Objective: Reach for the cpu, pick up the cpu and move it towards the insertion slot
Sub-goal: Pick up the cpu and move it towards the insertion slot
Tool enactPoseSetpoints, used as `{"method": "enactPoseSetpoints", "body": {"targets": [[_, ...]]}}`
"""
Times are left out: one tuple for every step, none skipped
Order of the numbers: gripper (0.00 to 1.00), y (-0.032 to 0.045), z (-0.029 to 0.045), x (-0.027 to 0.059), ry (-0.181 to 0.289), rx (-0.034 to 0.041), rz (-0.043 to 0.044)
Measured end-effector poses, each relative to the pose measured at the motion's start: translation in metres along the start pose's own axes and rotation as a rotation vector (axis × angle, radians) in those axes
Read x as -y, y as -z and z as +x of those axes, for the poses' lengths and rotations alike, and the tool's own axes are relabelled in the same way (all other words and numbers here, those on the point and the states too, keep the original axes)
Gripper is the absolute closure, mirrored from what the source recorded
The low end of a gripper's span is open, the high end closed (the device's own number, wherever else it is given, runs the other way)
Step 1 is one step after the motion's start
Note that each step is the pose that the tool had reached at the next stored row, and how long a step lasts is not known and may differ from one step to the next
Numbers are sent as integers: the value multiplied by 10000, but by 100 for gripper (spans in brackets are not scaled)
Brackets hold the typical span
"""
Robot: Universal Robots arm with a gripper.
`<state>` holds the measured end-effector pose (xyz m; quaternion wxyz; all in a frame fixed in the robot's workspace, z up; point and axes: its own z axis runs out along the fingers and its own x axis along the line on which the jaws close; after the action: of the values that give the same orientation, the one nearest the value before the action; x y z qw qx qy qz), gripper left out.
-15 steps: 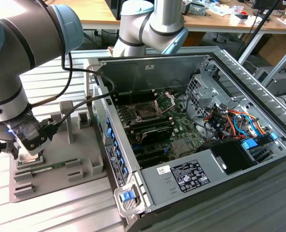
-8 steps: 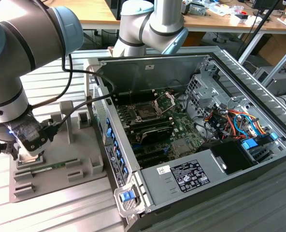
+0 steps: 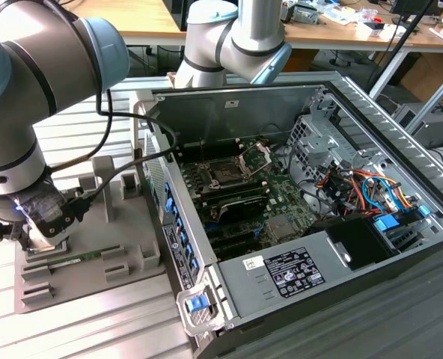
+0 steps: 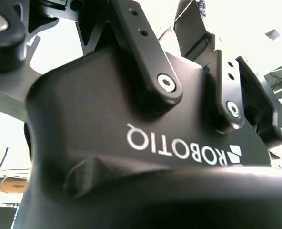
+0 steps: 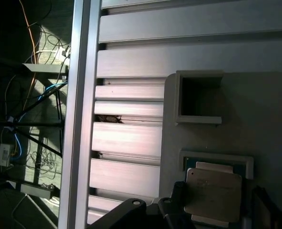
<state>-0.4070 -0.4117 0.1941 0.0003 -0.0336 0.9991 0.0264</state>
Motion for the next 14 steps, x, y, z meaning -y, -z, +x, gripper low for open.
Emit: {"method": "enactPoseSetpoints", "body": {"targets": [[37,-7,0,0,0,0,0],[37,-13,0,1,0,0,0],[37,-17,0,1,0,0,0],[37,-22,0,1,0,-1,1],[37,-25,0,1,0,-1,0],[37,-26,0,1,0,-1,1],[37,-29,0,1,0,0,1],[37,-29,0,1,0,0,0],[37,-29,0,1,0,0,0],[37,-30,0,1,0,0,0],[37,-30,0,1,-1,0,0],[37,-29,1,2,0,-3,1],[37,-28,2,1,-2,-10,2],[39,-27,2,1,-2,-10,4]]}}
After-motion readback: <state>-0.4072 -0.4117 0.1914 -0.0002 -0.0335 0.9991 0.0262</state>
